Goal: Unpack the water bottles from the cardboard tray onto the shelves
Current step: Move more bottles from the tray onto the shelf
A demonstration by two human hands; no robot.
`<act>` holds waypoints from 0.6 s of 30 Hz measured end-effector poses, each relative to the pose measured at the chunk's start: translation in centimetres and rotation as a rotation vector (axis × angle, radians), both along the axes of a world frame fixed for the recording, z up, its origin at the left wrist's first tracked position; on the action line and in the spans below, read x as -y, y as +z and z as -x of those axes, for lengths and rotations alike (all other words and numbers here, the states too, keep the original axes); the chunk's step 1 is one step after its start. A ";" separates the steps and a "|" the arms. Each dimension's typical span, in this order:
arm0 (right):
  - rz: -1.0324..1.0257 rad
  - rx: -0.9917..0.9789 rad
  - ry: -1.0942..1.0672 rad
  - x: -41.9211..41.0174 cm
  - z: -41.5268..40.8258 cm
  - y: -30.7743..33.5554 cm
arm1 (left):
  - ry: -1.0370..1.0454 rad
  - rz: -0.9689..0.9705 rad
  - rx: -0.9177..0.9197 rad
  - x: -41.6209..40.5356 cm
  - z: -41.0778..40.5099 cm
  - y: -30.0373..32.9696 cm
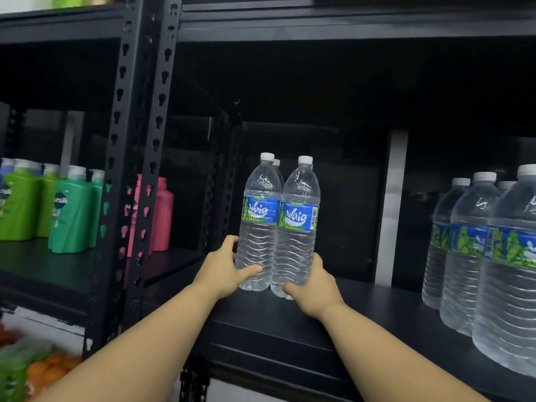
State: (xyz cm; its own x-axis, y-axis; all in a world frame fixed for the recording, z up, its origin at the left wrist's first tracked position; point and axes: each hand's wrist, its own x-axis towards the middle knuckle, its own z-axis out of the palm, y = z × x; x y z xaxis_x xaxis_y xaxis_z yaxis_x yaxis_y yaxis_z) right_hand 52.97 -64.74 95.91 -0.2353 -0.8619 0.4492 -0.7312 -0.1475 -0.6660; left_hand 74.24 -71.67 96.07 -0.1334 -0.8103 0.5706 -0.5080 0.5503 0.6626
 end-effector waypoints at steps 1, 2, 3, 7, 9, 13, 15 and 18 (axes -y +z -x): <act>-0.006 -0.009 -0.001 0.1 0.0 0.0 | 0.005 -0.008 -0.006 -0.1 0.0 0.0; -0.014 -0.015 -0.002 0.2 0.0 -0.1 | 0.011 -0.018 -0.013 -0.2 0.0 0.0; -0.022 -0.019 -0.003 0.2 0.1 -0.1 | 0.017 -0.024 -0.020 -0.3 0.0 0.0; -0.060 -0.014 -0.026 0.3 0.3 -0.2 | 0.045 -0.013 0.006 -0.9 0.1 0.1; -0.077 -0.019 -0.039 0.3 0.2 -0.2 | 0.036 -0.018 0.008 -1.1 0.1 0.1; -0.095 -0.028 -0.060 0.1 0.2 -0.2 | 0.027 -0.034 -0.008 -1.2 0.0 0.0; -0.087 -0.032 -0.058 0.1 0.2 -0.1 | 0.029 -0.034 -0.010 -1.3 0.0 0.0; -0.081 -0.033 -0.058 -0.3 0.1 0.1 | 0.062 -0.016 0.086 -1.4 -0.4 0.1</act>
